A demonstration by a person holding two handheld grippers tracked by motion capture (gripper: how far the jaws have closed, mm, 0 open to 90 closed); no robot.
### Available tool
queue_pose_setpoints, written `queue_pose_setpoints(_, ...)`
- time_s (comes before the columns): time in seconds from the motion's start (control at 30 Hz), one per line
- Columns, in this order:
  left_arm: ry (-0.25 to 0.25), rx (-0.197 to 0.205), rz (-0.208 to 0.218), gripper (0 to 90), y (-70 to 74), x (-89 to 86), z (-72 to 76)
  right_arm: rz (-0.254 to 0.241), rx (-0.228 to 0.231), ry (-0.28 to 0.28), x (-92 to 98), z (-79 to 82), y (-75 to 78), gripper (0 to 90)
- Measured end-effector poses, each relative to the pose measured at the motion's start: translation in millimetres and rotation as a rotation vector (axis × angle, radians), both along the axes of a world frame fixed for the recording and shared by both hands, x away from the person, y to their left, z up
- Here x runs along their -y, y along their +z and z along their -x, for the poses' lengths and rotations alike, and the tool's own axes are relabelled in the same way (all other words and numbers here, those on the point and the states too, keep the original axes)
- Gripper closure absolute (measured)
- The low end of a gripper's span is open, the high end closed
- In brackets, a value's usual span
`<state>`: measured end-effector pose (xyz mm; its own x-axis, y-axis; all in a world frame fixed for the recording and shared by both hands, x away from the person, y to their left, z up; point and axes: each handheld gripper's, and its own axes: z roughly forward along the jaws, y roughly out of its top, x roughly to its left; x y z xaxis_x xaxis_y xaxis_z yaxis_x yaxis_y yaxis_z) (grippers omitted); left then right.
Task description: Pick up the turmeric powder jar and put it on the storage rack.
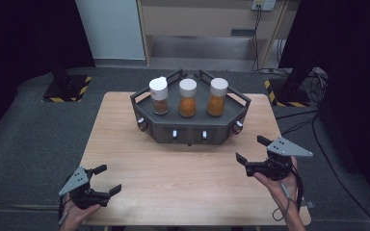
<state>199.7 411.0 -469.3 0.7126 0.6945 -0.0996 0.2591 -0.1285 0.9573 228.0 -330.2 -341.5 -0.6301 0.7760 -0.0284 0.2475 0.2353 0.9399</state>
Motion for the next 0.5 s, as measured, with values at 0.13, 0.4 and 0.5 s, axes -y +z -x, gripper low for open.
queue_pose_setpoints(0.13, 0.0, 0.0, -0.003, 0.3, 0.3, 0.5, 0.1, 0.0, -0.012, -0.017, 4.4, 8.0, -11.6, 4.9)
queue_pose_setpoints(0.4, 0.003, -0.001, -0.003, 0.3, 0.6, 0.2, 0.6, -0.004, -0.04, -0.025, 12.3, 19.2, -31.0, 4.6)
queue_pose_setpoints(0.5, 0.003, -0.001, -0.005, 0.3, 0.7, 0.6, 0.5, -0.017, -0.052, -0.026, 15.1, 22.1, -40.4, 4.6)
